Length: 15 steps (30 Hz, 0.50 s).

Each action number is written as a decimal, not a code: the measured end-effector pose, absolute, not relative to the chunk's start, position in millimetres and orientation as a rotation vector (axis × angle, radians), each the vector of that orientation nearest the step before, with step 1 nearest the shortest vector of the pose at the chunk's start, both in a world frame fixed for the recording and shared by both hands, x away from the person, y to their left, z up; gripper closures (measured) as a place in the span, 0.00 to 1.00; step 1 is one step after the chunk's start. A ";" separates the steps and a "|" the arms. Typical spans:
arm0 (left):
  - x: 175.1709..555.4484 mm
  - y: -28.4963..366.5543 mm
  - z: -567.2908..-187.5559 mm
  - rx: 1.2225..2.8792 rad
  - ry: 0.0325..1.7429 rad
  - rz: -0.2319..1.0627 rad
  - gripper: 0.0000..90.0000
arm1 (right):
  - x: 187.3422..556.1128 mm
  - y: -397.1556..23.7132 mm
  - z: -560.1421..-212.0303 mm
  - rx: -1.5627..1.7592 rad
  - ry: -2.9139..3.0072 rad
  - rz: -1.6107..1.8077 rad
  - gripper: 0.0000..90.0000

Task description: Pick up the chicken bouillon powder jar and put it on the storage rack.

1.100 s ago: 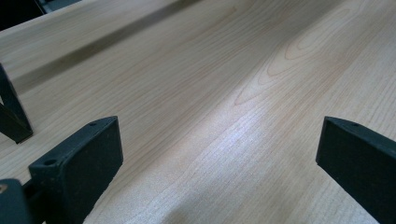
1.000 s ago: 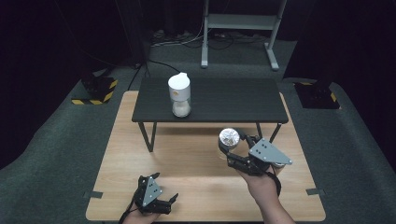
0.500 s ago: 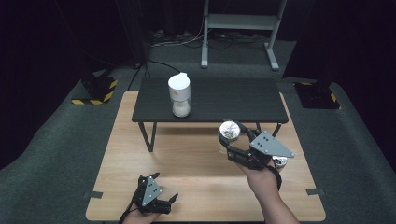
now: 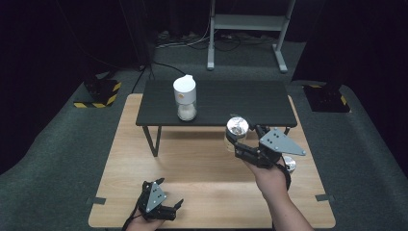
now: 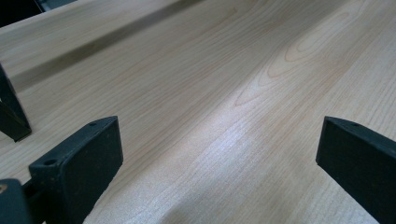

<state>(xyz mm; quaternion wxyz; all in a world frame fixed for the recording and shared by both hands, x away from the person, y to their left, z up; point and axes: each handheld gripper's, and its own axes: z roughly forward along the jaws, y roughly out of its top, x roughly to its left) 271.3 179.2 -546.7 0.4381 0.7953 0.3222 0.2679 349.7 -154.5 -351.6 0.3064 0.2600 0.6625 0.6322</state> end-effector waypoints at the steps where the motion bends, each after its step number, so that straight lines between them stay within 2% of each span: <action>1: 271.3 179.4 -546.7 1.976 0.801 0.665 0.01 | 350.6 -154.4 -351.1 0.689 1.751 1.676 0.38; 15: 271.3 180.1 -546.8 1.969 0.798 0.659 0.01 | 360.4 -151.4 -337.1 0.685 1.715 1.681 0.38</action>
